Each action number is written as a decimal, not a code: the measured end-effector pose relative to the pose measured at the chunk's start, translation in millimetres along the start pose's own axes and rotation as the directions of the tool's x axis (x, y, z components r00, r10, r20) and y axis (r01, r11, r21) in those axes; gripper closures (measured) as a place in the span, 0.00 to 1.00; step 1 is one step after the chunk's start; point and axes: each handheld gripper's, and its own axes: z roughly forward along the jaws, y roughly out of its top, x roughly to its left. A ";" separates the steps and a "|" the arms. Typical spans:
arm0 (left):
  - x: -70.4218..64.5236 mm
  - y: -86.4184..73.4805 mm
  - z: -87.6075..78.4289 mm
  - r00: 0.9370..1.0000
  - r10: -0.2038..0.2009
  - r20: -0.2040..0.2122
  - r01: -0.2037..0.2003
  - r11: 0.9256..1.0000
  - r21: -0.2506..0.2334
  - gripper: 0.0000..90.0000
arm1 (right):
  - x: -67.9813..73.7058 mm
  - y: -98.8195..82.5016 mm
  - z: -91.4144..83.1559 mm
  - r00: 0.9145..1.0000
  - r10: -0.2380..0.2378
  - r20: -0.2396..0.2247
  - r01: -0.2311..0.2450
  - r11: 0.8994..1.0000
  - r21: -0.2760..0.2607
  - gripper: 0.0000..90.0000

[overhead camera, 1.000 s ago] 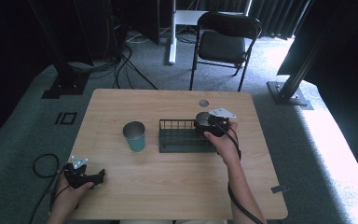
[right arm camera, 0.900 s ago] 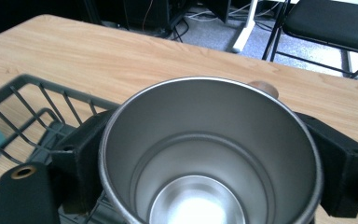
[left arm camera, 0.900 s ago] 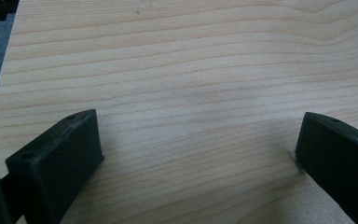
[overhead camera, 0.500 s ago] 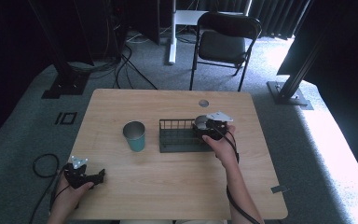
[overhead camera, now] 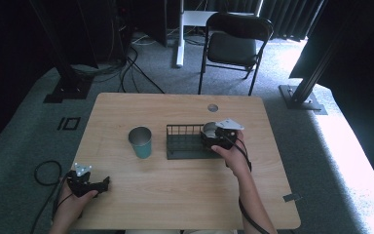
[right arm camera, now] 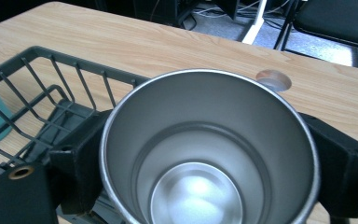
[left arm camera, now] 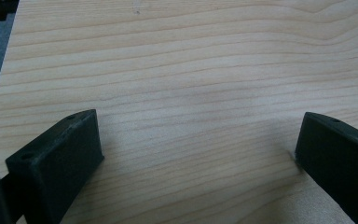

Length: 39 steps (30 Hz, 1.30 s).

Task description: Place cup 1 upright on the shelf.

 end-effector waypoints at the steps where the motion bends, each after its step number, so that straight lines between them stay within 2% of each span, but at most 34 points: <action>1: 0.0 0.0 0.0 1.000 0.000 0.000 0.000 1.000 0.000 0.01 | 0.1 0.7 -0.8 1.000 -0.002 0.004 0.002 1.000 -0.001 0.12; 14: 0.0 0.0 0.0 1.000 0.000 0.000 0.000 1.000 0.000 0.01 | -2.1 0.4 -15.6 1.000 0.009 -0.025 -0.009 1.000 0.009 0.12; 30: 0.0 0.0 0.0 1.000 0.000 0.000 0.000 1.000 0.000 0.01 | -3.8 -5.3 -41.9 1.000 -0.013 -0.024 0.012 1.000 -0.016 0.12; 36: 0.0 0.0 0.0 1.000 0.000 0.000 0.000 1.000 0.000 0.01 | -7.8 -9.8 -51.5 1.000 -0.003 -0.022 0.002 1.000 -0.025 0.12; 39: 0.0 0.0 0.0 1.000 0.000 0.000 0.000 1.000 0.000 0.01 | -14.2 -17.4 -59.3 1.000 -0.004 -0.013 0.003 1.000 -0.030 0.12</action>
